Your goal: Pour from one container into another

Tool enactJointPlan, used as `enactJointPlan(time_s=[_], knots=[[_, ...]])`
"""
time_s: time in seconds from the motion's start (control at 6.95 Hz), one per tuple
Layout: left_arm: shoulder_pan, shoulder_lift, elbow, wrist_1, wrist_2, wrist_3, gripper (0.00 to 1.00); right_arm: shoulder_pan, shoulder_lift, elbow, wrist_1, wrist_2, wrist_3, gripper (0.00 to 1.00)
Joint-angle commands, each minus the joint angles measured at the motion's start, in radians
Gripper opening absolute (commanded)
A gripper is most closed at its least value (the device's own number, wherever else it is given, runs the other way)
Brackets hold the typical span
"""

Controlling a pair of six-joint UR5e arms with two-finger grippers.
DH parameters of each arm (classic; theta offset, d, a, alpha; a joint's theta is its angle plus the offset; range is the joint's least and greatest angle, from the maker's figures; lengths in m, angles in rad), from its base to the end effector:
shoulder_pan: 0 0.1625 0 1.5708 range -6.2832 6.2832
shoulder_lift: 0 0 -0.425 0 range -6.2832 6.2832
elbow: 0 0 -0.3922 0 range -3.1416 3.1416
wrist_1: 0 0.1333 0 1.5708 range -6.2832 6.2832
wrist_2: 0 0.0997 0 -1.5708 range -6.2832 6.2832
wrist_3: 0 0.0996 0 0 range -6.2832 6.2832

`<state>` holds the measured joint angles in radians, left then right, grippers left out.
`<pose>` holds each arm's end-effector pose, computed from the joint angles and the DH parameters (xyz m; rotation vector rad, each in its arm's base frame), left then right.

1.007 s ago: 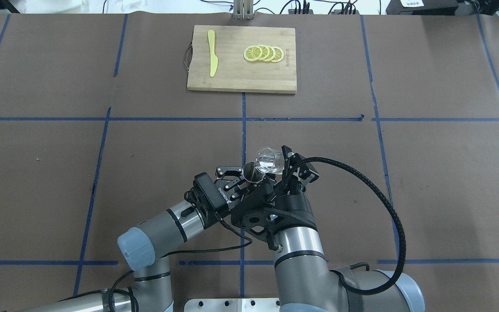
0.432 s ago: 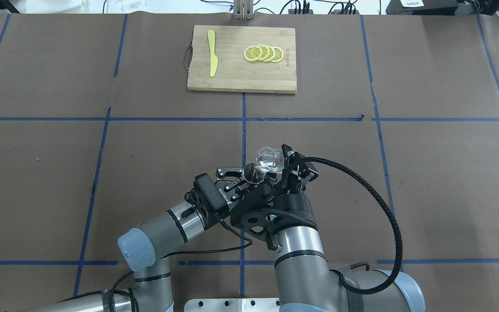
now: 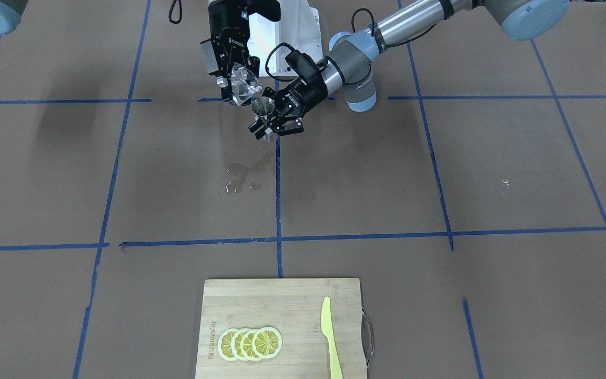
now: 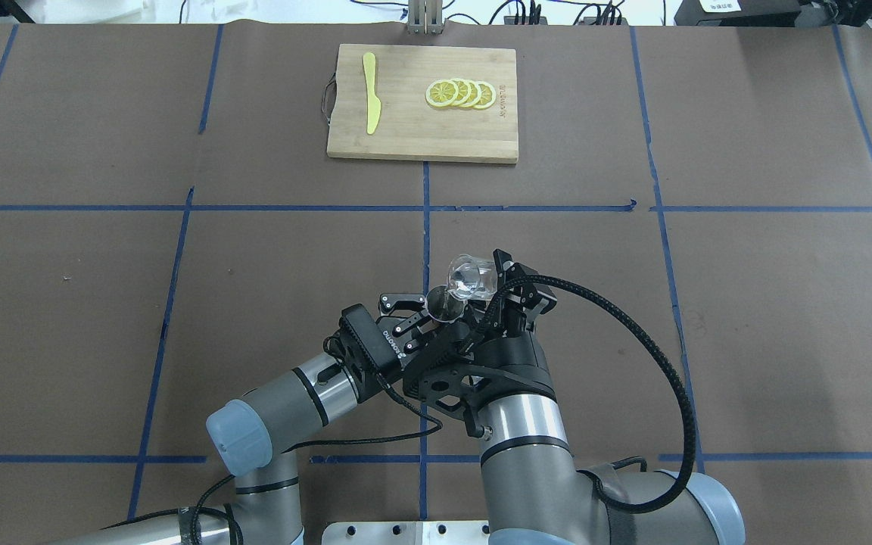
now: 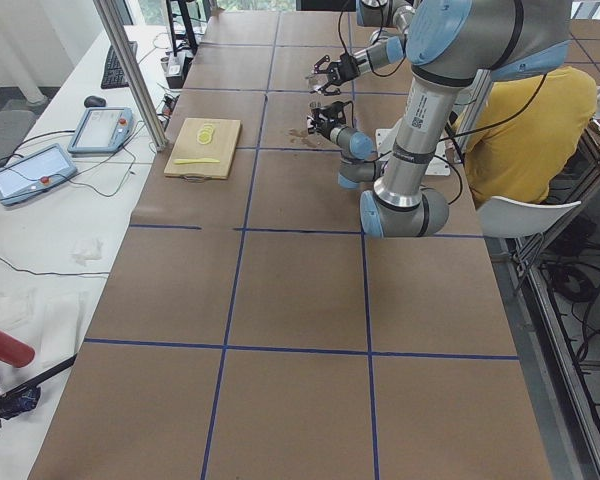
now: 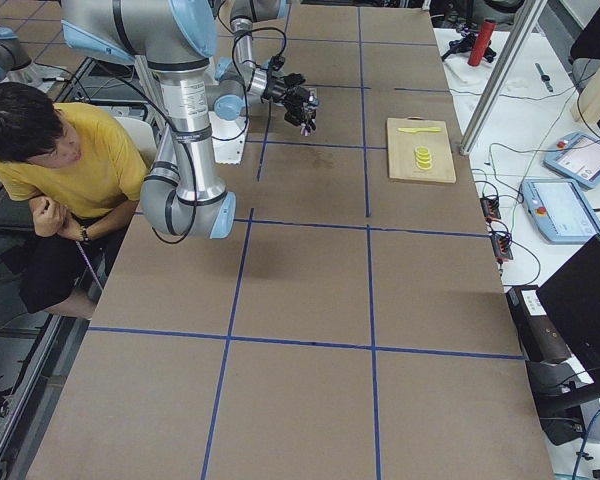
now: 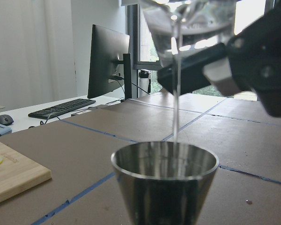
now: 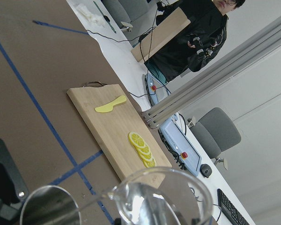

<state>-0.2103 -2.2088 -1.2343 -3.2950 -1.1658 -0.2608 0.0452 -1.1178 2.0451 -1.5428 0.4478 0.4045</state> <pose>0.6154 -0.3078 0.2576 1.5503 1.2619 0.2995 -0.5035 -0.2461 0.1744 1.3253 -0.1100 -0.4177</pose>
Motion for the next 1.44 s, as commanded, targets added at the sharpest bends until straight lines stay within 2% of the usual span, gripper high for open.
enactJointPlan(time_s=[0.0, 1.29], knots=[[0.0, 0.0, -0.001, 0.0, 0.0, 0.0, 0.0, -0.001, 0.0, 0.032, -0.066, -0.004, -0.013, 0.0], [0.003, 0.0, -0.002, 0.0, 0.002, 0.0, 0.0, -0.002, -0.007, 0.04, -0.092, -0.004, -0.073, 0.0]])
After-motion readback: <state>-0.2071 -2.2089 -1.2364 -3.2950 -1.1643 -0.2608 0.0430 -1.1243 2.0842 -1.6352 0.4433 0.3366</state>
